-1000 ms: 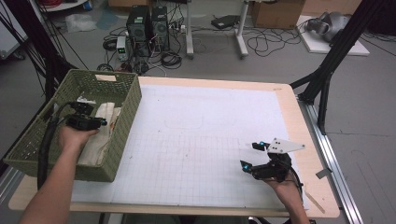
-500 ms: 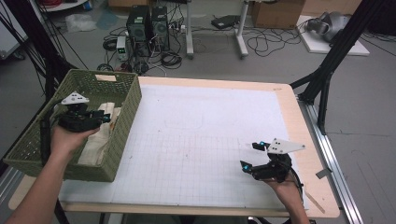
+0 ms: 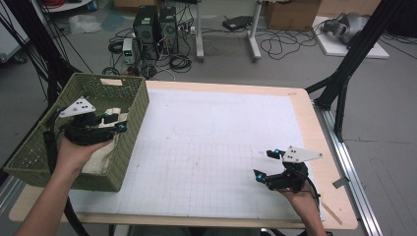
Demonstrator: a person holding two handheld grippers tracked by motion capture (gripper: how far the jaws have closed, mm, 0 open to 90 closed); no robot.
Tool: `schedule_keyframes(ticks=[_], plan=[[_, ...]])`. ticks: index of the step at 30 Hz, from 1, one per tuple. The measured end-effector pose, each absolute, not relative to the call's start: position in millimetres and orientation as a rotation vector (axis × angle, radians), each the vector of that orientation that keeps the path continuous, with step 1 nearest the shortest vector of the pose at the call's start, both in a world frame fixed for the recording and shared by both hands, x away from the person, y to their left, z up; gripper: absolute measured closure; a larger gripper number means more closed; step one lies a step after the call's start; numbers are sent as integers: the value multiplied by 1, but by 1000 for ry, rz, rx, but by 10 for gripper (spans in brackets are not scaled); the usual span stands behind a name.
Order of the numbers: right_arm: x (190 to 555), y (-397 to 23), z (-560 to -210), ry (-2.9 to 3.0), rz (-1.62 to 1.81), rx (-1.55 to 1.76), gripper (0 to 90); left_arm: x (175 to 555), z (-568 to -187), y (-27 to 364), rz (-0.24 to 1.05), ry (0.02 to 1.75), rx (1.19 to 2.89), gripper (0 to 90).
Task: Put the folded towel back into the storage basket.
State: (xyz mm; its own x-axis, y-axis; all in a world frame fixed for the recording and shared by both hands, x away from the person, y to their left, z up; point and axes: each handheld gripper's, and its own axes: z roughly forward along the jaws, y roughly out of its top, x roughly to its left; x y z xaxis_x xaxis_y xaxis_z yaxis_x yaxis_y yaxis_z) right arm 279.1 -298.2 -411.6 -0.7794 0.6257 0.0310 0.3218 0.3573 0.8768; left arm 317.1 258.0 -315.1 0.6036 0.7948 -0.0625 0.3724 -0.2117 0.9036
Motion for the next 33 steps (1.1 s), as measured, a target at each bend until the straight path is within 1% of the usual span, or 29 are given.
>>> schedule_keyframes(ticks=[9,20,33], plan=[[279,-297,-412,2312,1392,838,128,308,-313,244,519,896,1800,480],[278,-299,-411,2304,1400,847,126,298,-315,221,520,856,1793,404],[278,-298,-410,2301,1401,845,125,288,-320,202,524,829,1791,366]])
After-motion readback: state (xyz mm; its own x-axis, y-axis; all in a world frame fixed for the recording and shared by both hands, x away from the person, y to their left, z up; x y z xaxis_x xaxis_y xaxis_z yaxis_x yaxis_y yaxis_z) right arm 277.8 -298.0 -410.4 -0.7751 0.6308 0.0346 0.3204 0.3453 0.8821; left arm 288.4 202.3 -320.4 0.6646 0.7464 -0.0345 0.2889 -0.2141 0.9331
